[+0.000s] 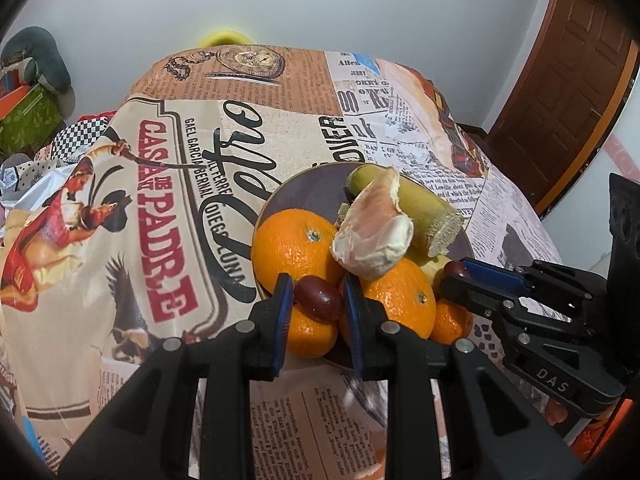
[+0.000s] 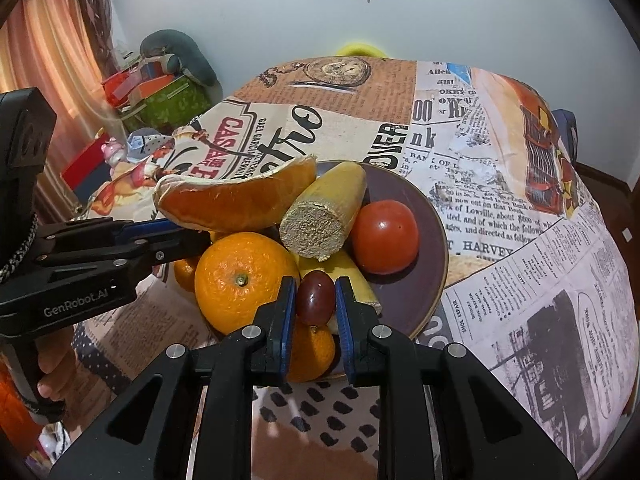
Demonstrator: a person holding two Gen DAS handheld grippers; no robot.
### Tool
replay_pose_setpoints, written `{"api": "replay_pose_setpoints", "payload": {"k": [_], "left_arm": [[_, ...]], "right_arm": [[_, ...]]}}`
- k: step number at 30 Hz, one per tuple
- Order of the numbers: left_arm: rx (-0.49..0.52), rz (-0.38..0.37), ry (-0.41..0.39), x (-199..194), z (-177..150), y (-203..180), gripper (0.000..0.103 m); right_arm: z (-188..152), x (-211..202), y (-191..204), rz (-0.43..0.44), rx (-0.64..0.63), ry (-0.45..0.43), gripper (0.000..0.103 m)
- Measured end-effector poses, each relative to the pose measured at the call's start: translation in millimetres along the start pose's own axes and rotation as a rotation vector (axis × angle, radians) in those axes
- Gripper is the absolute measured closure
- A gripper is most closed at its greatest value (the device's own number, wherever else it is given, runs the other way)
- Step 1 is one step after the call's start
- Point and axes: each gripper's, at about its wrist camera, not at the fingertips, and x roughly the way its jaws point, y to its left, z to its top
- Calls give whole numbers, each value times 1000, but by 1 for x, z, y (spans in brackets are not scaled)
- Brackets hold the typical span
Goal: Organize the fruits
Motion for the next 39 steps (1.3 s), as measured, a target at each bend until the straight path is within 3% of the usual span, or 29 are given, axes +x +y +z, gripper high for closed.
{"api": "replay_pose_setpoints", "payload": {"k": [3,12,16,22,28,39], "left_arm": [[-10,5,2,1,0,2,73],[-38,25,3,-9,-10,4,67],[-21,55,-36,-28,-15,-3,67],[31,101,-141,-84,-20,-20,67],[65,126,-327,-167,-24,-46,67],[90,93,-587,-288,-49,-83,66]], "right_arm": [[0,-2,-1,6,13,-4,64],[-1,-19,4,-27,2,-33,63],[-1,-42,7,-48,-2,-78,63],[4,-92,16,-92,-28,-184,63],[4,-154,33,-82,-21,-332,63],[-15,-247,74,-108,-40,-592,63]]}}
